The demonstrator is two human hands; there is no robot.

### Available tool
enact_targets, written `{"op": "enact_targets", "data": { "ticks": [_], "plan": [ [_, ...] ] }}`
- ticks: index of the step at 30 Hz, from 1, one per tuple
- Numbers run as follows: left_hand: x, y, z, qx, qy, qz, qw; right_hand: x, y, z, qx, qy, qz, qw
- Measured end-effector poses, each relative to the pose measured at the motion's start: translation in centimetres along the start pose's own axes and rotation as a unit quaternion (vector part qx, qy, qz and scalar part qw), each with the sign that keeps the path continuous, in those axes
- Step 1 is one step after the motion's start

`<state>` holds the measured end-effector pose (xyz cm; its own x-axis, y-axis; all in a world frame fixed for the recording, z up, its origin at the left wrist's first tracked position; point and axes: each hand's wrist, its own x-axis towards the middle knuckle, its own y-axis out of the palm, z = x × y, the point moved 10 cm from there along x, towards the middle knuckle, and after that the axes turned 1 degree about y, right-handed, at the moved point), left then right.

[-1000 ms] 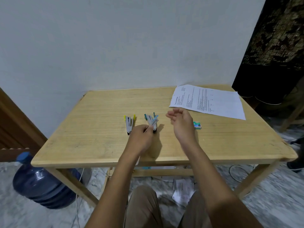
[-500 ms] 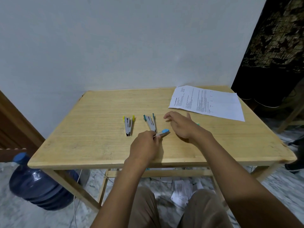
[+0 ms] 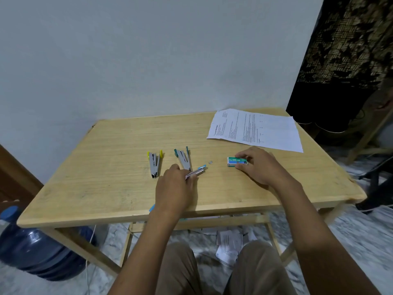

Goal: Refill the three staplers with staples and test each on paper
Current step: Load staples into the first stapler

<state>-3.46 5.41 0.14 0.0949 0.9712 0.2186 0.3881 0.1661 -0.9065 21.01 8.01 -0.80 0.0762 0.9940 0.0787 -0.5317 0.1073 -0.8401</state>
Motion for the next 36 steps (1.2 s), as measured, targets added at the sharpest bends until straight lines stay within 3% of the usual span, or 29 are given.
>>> {"op": "enact_targets", "data": {
  "ticks": [5,10,13,17,27,36],
  "plan": [
    [0.0,-0.6,0.0,0.015,0.001,-0.025,1.000,0.1,-0.1,0.1,0.008,-0.047,0.044,0.998],
    [-0.5,-2.2,-3.3,-0.052,0.058,-0.132,0.988,-0.6,-0.7,-1.2,0.053,-0.055,0.074,0.994],
    [-0.1,0.3,-7.7,-0.104,0.110,-0.064,0.986,-0.9,-1.0,-2.1,0.071,-0.045,0.050,0.995],
    [1.2,4.4,-10.4,-0.076,0.097,0.033,0.992,-1.8,-2.5,-3.5,0.073,-0.004,-0.026,0.997],
    [2.3,5.9,-9.3,-0.146,0.091,0.013,0.985,-1.9,-0.9,-4.0,0.005,0.026,-0.015,1.000],
    [2.7,6.0,-8.7,-0.205,0.094,0.053,0.973,-1.6,-0.9,-2.7,-0.022,0.019,0.032,0.999]
  ]
}}
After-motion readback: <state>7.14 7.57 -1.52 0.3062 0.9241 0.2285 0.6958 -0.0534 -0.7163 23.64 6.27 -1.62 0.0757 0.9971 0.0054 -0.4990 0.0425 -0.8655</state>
